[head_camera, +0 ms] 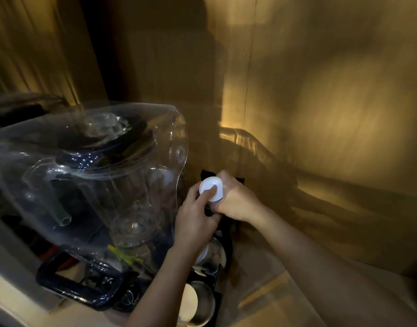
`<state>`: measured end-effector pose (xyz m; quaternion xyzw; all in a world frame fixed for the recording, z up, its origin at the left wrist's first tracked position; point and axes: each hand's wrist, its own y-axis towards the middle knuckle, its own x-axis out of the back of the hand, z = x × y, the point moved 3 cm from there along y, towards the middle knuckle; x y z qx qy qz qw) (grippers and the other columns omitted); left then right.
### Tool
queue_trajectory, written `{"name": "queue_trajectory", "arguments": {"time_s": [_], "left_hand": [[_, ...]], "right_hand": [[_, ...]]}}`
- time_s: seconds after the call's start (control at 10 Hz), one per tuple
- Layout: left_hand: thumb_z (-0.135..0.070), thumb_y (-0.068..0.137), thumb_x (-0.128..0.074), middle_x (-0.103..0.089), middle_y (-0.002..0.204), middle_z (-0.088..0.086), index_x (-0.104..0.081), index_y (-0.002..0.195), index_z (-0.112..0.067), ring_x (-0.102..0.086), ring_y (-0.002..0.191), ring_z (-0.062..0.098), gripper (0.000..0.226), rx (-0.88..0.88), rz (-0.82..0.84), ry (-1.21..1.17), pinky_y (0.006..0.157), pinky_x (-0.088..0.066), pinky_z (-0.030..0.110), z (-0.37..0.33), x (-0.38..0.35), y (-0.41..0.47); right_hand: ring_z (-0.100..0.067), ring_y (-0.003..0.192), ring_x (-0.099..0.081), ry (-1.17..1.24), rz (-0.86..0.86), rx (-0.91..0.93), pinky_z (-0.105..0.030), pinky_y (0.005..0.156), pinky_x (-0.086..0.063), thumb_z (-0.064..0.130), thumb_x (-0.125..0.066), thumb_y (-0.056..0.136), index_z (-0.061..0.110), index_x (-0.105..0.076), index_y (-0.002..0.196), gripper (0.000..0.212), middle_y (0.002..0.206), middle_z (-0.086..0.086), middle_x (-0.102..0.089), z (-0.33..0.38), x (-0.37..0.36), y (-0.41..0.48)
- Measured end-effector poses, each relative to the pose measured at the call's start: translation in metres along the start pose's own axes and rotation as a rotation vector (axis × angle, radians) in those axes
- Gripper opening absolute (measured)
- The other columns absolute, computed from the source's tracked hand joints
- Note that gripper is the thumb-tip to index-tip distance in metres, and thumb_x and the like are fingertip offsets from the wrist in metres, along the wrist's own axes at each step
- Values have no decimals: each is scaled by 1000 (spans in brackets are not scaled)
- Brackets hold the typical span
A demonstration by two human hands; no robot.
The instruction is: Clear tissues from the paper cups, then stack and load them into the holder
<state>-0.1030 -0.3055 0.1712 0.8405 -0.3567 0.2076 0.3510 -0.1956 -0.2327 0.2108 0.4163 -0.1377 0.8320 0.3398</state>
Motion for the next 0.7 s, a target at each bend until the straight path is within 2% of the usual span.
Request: {"name": "queue_trajectory", "arguments": {"time_s": [0.2,0.3,0.4,0.5,0.6,0.7], "left_hand": [[-20,79,-62,-46,137,1,-53,125,-22,-55,111,25,47,-8,-5,128,80,-52,47,-4,-2,-1],[-20,79,-62,-46,137,1,-53,124,-23,-56,108,25,46,1,3,162,79,-52,47,-5,-1,0],[-22,81,-60,-44,136,1,-50,125,-24,-56,108,25,45,9,28,177,81,-52,46,-7,0,3],[-23,84,-58,-45,132,4,-46,128,-25,-54,106,26,46,-18,81,268,82,-50,42,-10,3,6],[-30,86,-55,-46,130,7,-43,130,-25,-50,110,26,46,-83,111,392,89,-43,39,-14,7,9],[-44,88,-48,-52,124,6,-46,127,-26,-48,113,26,43,-124,117,550,95,-38,38,-26,13,14]], "right_hand": [[-22,94,-51,26,-103,106,-37,74,-46,29,-68,72,18,-45,111,47,111,-3,-50,0,4,-10],[-22,88,-52,-38,-126,98,-33,67,-38,31,-68,72,19,-44,106,44,103,0,-50,1,4,-10],[-24,92,-51,-138,-133,75,-36,76,-36,34,-65,74,19,-41,108,43,101,1,-49,5,6,-8],[-27,112,-47,-217,-58,75,-39,95,-29,38,-62,77,19,-38,123,55,120,-6,-51,5,9,-10],[-29,127,-38,-224,-12,71,-44,106,-27,49,-63,75,21,-28,136,75,139,-8,-40,3,28,-15],[-25,134,-32,-195,-53,20,-45,107,-32,46,-60,79,21,-27,139,73,149,-5,-30,1,62,-23]]}}
